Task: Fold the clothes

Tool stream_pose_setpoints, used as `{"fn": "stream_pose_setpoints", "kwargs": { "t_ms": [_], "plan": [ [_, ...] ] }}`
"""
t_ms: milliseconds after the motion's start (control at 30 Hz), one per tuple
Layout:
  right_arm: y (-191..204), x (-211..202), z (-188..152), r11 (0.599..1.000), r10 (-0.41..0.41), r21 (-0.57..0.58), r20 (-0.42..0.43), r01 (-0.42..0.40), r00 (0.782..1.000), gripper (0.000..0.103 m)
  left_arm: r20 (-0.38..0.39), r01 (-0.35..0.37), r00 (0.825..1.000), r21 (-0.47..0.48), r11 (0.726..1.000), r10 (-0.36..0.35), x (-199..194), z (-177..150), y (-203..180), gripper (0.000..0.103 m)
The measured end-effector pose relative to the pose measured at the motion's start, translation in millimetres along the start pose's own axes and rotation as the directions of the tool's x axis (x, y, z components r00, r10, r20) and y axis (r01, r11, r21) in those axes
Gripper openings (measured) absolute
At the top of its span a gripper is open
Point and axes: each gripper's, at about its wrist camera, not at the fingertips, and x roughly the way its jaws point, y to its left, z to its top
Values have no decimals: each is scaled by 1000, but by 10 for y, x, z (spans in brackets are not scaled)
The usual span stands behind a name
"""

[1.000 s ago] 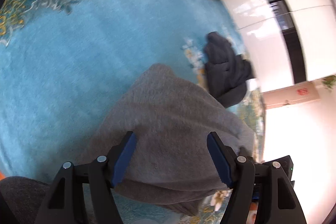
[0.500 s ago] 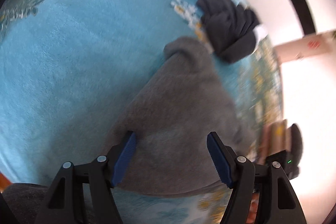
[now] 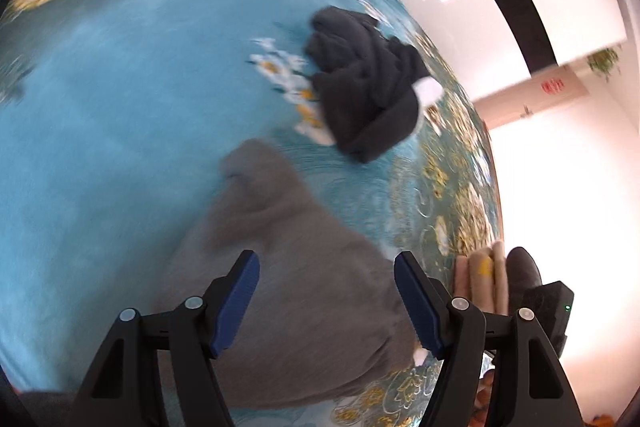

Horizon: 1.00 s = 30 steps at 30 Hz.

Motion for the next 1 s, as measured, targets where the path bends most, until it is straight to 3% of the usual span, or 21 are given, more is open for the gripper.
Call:
{"fn": "stream_pose_setpoints", "kwargs": {
  "t_ms": [100, 233, 433, 500, 567, 633, 733, 800, 900, 1000],
  "plan": [
    [74, 193, -2, 999, 4, -54, -14, -5, 1000, 34, -50, -38, 998, 38, 999, 39, 190, 60, -46, 74],
    [-170, 631, -67, 1000, -16, 11, -92, 17, 996, 40, -125, -93, 988, -1, 996, 93, 466, -18, 240, 73],
    [-362, 567, -44, 998, 46, 49, -68, -42, 997, 39, -38, 35, 999, -56, 998, -37, 255, -86, 366, 74],
    [-354, 415, -10, 997, 65, 41, -43, -63, 997, 41, 2, 40, 999, -38, 998, -40, 90, -80, 346, 76],
    [-384, 210, -10, 995, 90, 36, 12, -91, 996, 53, 21, -20, 1000, -28, 999, 21, -44, -59, 383, 88],
    [-488, 83, -24, 994, 86, 59, 35, -88, 996, 58, -16, -57, 998, -77, 995, 56, -98, -19, 520, 95],
    [-747, 103, -78, 989, 59, 134, -26, -55, 998, 59, -99, -150, 986, -135, 979, 138, -87, -2, 701, 96],
    [-790, 78, -168, 987, 12, 159, -41, -6, 999, 59, -135, -220, 969, -86, 972, 208, -98, -32, 646, 96],
    [-664, -79, -182, 995, -4, 97, 18, 2, 1000, 59, -138, -229, 962, 69, 971, 237, -146, -116, 360, 96],
    [-398, -200, -180, 999, 22, -32, 60, -20, 998, 59, -113, -222, 962, 211, 952, 249, -171, -215, 80, 96]
  ]
}}
